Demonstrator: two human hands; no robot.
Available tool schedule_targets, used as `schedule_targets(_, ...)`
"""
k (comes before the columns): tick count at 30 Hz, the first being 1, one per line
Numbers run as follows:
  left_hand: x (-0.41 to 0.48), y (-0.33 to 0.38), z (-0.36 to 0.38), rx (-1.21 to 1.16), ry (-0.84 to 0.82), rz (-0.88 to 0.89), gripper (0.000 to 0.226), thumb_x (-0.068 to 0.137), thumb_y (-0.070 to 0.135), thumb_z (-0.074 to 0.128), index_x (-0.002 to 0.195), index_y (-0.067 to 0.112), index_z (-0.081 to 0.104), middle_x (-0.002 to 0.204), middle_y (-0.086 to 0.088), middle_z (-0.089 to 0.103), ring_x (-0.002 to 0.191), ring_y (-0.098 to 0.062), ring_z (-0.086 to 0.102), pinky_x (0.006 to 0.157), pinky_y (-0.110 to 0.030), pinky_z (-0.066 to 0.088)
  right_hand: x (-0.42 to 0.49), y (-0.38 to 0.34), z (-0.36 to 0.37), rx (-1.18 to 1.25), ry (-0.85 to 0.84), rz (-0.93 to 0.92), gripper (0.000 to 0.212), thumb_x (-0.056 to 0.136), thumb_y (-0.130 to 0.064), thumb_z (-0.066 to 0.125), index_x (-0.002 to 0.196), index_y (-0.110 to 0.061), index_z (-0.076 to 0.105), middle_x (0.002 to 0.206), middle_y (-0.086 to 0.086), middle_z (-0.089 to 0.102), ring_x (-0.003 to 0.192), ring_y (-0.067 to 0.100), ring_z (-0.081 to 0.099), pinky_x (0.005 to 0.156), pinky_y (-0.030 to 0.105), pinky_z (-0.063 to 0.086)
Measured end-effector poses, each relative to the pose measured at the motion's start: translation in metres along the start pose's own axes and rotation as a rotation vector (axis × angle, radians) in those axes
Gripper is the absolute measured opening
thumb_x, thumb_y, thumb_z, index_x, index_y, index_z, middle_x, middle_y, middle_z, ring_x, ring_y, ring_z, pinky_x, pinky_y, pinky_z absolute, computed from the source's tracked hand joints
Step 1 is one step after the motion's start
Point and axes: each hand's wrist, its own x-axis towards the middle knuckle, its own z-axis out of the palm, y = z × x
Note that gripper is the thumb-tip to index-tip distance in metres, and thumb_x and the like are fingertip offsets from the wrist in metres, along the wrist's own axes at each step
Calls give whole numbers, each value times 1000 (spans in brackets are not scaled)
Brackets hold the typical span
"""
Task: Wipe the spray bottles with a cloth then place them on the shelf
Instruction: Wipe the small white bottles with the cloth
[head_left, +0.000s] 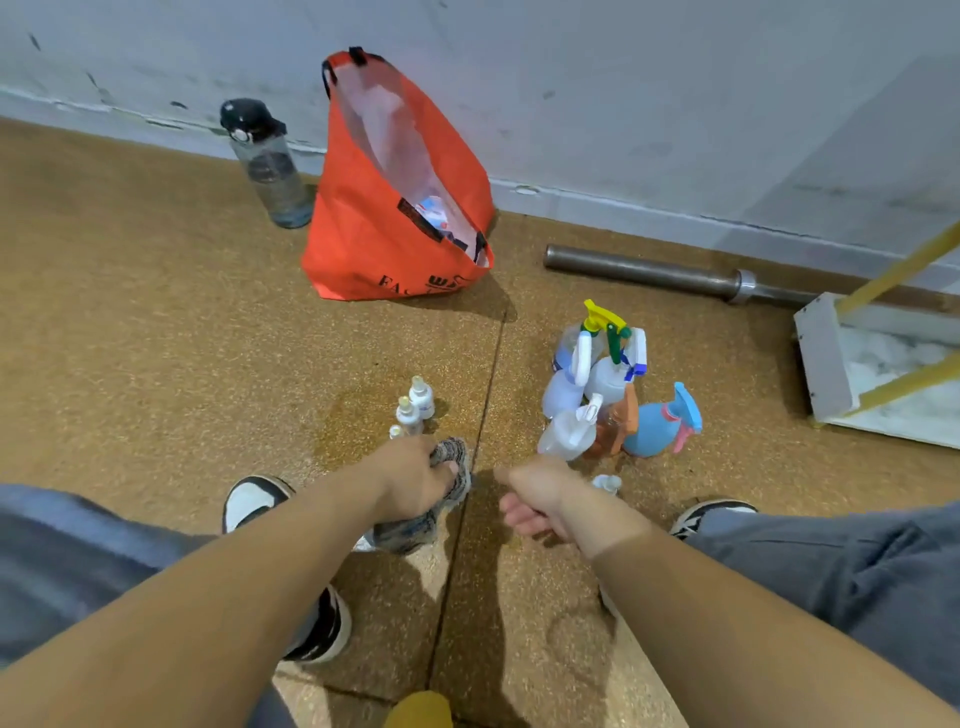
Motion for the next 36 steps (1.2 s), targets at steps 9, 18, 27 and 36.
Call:
schedule_targets(9, 20, -71, -19, 35, 118, -205, 57, 100, 19, 45, 155, 29, 41, 145, -9, 60, 116, -29, 61, 90, -31, 51, 25, -58, 48, -105, -112, -211, 30, 103, -32, 61, 125, -12, 60, 97, 9, 73, 77, 19, 66, 64, 29, 56)
schedule_targets(18, 95, -62, -12, 203, 262, -394, 49, 91, 70, 49, 100, 25, 66, 84, 3, 67, 76, -19, 65, 62, -29, 51, 57, -38, 32, 48, -93, -119, 34, 105, -27, 59, 133, -8, 60, 101, 14, 74, 74, 18, 62, 66, 30, 54)
schedule_targets(27, 124, -64, -1, 248, 338, -415, 32, 100, 48, 50, 99, 22, 66, 82, 3, 62, 67, -14, 57, 51, -28, 39, 63, -40, 34, 40, -128, -64, 38, 106, -26, 57, 139, -6, 58, 92, 10, 70, 72, 17, 60, 60, 26, 51)
schedule_targets(36, 120, -62, -2, 270, 342, -352, 30, 97, 49, 56, 85, 23, 61, 77, 5, 64, 66, -12, 61, 58, -27, 51, 35, -43, 31, -50, -121, -85, 43, 106, -28, 56, 145, -7, 54, 94, 8, 70, 69, 14, 58, 56, 23, 50)
